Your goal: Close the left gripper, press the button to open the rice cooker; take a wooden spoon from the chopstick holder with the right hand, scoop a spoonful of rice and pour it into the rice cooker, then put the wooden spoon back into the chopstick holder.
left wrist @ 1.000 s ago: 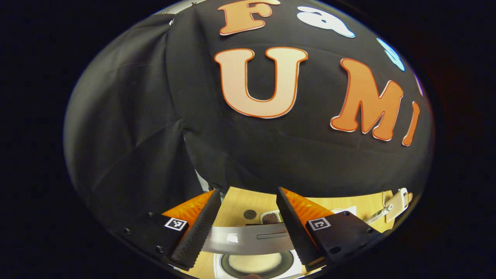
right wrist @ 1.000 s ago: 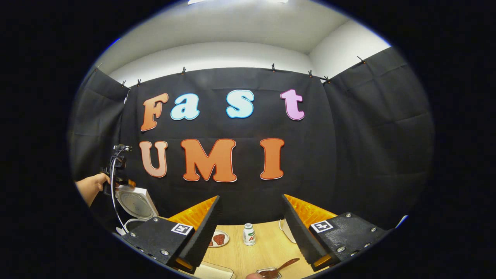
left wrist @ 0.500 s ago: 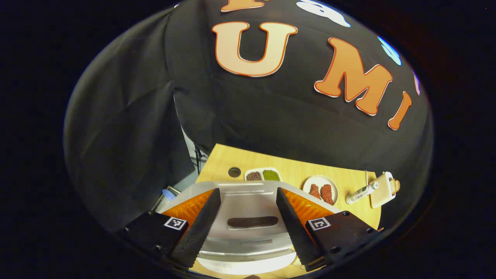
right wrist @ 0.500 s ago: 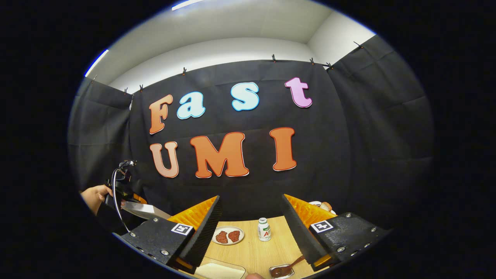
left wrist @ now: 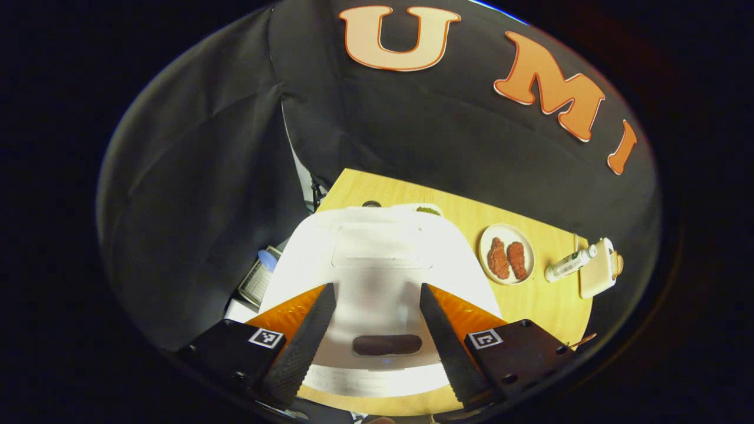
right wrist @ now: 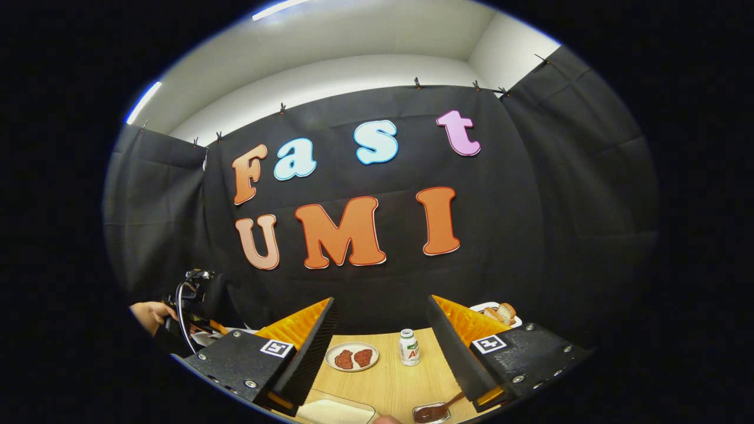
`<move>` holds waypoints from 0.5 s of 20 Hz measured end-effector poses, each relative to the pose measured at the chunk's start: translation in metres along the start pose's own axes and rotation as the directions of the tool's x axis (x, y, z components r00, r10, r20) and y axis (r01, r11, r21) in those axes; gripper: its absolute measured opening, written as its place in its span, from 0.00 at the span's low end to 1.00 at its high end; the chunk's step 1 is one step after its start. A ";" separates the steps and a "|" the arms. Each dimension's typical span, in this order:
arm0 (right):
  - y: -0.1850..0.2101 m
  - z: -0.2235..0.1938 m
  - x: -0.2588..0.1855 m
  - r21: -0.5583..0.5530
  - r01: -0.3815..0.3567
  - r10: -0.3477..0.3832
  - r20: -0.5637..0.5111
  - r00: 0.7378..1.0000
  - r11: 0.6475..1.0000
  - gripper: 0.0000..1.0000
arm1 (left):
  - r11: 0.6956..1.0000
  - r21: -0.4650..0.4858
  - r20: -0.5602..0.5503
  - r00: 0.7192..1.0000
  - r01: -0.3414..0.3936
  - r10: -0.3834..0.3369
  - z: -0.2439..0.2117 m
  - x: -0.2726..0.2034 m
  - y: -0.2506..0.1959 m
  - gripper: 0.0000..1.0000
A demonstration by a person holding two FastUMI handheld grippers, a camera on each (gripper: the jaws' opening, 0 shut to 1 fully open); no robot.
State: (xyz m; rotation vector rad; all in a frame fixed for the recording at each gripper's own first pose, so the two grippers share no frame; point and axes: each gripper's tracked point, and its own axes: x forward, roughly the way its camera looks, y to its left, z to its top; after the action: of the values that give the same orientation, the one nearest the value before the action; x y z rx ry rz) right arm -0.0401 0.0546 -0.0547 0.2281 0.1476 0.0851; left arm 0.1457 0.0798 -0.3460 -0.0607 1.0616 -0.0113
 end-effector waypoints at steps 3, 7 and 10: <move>0.006 -0.006 0.005 -0.008 -0.026 0.026 -0.008 1.000 1.000 0.95 | 0.999 -0.016 -0.072 0.997 -0.030 0.029 -0.050 0.016 -0.004 1.00; 0.024 -0.010 0.011 -0.001 -0.077 0.077 -0.016 0.997 0.997 0.95 | 0.998 -0.037 -0.006 0.999 -0.047 0.047 -0.043 0.010 -0.003 1.00; 0.039 -0.011 0.021 -0.024 -0.113 0.112 -0.017 0.994 0.993 0.95 | 0.998 -0.068 0.052 0.998 -0.017 0.021 -0.043 -0.006 -0.012 1.00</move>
State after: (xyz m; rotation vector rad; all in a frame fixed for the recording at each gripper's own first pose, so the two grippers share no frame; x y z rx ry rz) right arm -0.0239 0.0968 -0.0590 0.2105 0.1489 0.2007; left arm 0.1062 0.0663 -0.3612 -0.1116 1.0095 0.0432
